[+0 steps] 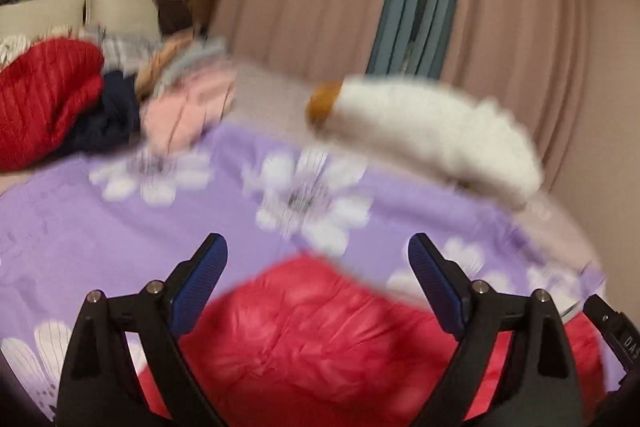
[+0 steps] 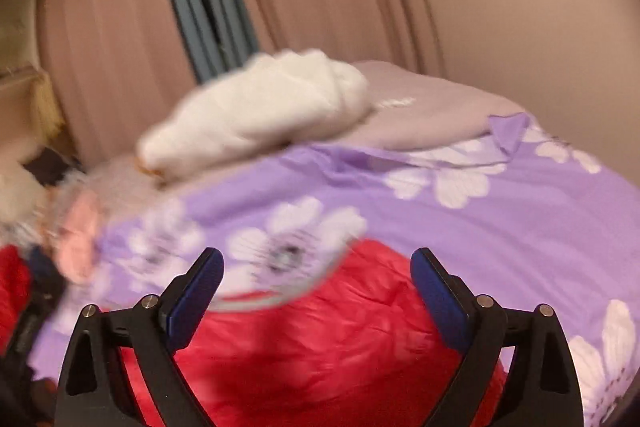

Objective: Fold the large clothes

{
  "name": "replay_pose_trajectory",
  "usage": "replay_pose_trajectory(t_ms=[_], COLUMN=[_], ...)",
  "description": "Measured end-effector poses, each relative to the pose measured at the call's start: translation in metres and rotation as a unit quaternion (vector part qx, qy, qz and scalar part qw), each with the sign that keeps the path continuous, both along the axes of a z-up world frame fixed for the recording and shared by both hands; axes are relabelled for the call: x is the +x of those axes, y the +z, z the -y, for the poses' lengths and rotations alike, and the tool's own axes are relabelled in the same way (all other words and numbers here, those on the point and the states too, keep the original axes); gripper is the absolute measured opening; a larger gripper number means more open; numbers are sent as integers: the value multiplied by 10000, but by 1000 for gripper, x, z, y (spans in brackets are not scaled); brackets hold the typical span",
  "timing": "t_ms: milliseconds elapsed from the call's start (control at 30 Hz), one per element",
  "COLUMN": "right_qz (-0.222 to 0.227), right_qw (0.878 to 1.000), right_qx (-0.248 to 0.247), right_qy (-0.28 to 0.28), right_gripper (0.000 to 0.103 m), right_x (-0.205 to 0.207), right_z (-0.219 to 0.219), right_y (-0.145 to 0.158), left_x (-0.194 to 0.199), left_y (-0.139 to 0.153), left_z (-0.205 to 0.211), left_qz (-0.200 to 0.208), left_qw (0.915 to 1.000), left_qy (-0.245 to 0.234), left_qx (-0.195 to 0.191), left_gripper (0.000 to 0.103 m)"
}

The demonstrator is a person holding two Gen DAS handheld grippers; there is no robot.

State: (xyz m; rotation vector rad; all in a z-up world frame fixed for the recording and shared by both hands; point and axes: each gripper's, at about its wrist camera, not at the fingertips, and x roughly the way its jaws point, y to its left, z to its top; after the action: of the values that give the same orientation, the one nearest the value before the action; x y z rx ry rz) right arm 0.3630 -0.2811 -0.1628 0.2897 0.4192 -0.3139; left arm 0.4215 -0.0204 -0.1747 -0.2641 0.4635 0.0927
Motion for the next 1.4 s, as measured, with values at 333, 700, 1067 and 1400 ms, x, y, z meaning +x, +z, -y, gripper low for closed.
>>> replay_pose_trajectory(t_ms=[333, 700, 1067, 1400], right_qz=[-899, -1269, -702, -1244], right_qw=[9943, 9909, 9948, 9911], right_qx=[-154, -83, 588, -372], right_qy=[-557, -449, 450, 298], right_gripper=[80, 80, 33, 29], right_x=[40, 44, -4, 16], right_z=[2, 0, -83, -109], right_y=[-77, -68, -6, -84], left_x=[44, 29, -82, -61], left_y=[-76, -66, 13, -43], left_z=[0, -2, -70, -98], left_qz=[-985, -1285, -300, -896], left_qw=[9950, 9910, 9946, 9883], left_qy=[78, 346, 979, 1208], left_qx=[-149, 111, 169, -270], left_gripper=[81, 71, 27, 27])
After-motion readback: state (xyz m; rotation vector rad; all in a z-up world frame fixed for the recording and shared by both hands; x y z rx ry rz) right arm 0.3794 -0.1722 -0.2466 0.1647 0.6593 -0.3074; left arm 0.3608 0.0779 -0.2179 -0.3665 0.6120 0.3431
